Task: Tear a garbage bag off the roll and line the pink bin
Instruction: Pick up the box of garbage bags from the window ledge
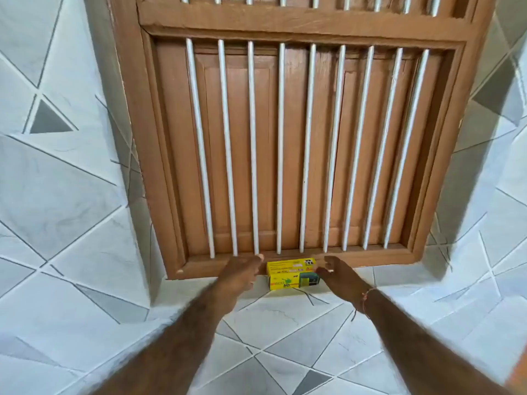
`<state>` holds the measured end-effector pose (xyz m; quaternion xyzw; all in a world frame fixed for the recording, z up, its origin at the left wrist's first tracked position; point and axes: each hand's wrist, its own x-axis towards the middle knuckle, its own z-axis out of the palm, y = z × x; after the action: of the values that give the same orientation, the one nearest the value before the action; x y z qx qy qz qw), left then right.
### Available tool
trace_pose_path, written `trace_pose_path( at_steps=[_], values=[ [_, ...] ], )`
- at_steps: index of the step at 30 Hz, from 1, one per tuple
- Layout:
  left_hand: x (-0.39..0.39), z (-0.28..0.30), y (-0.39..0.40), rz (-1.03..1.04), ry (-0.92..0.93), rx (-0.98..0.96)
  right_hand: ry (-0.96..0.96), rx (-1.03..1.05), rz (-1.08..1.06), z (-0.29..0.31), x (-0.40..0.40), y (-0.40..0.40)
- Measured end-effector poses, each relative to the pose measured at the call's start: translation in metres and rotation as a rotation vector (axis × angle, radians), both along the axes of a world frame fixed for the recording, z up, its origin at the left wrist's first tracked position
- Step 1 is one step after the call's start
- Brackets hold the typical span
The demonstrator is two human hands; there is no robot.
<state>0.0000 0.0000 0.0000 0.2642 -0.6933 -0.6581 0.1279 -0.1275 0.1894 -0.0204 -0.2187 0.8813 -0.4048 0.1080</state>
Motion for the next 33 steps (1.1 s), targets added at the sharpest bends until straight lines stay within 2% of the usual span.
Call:
trace_pose_path(
  at_steps=[4, 6, 10, 12, 15, 17, 19, 25, 30, 32, 33],
  values=[
    [-0.033, -0.015, 0.014, 0.024, -0.070, -0.140, 0.055, 0.221, -0.035, -0.004, -0.005, -0.008],
    [-0.045, -0.023, 0.021, 0.057, -0.085, -0.240, 0.040, 0.234, 0.000, -0.006, -0.009, -0.015],
    [-0.056, -0.032, 0.026, 0.126, -0.152, -0.323, -0.110, -0.015, 0.025, -0.038, -0.044, -0.023],
    [-0.058, -0.031, 0.027, 0.200, -0.094, -0.301, -0.137, -0.162, -0.021, -0.026, -0.028, -0.021],
    [-0.057, -0.030, 0.023, 0.357, 0.086, -0.168, -0.301, -0.425, -0.084, -0.017, -0.015, -0.019],
    [-0.057, -0.032, 0.018, 0.384, 0.193, -0.073, -0.513, -0.614, -0.089, -0.015, -0.012, -0.021],
    [-0.053, -0.032, 0.017, 0.365, 0.245, 0.043, -0.629, -0.764, -0.094, -0.014, -0.012, -0.024],
    [-0.038, -0.027, 0.014, 0.277, 0.340, 0.222, -0.688, -0.893, -0.122, -0.005, -0.004, -0.031],
    [-0.026, -0.023, 0.015, 0.188, 0.365, 0.226, -0.531, -0.939, -0.239, -0.008, 0.002, -0.047],
    [-0.022, -0.020, 0.014, 0.206, 0.380, 0.242, -0.618, -1.035, -0.263, -0.011, 0.000, -0.046],
    [-0.019, -0.018, 0.013, 0.207, 0.391, 0.258, -0.724, -1.106, -0.272, -0.010, 0.000, -0.041]
  ],
)
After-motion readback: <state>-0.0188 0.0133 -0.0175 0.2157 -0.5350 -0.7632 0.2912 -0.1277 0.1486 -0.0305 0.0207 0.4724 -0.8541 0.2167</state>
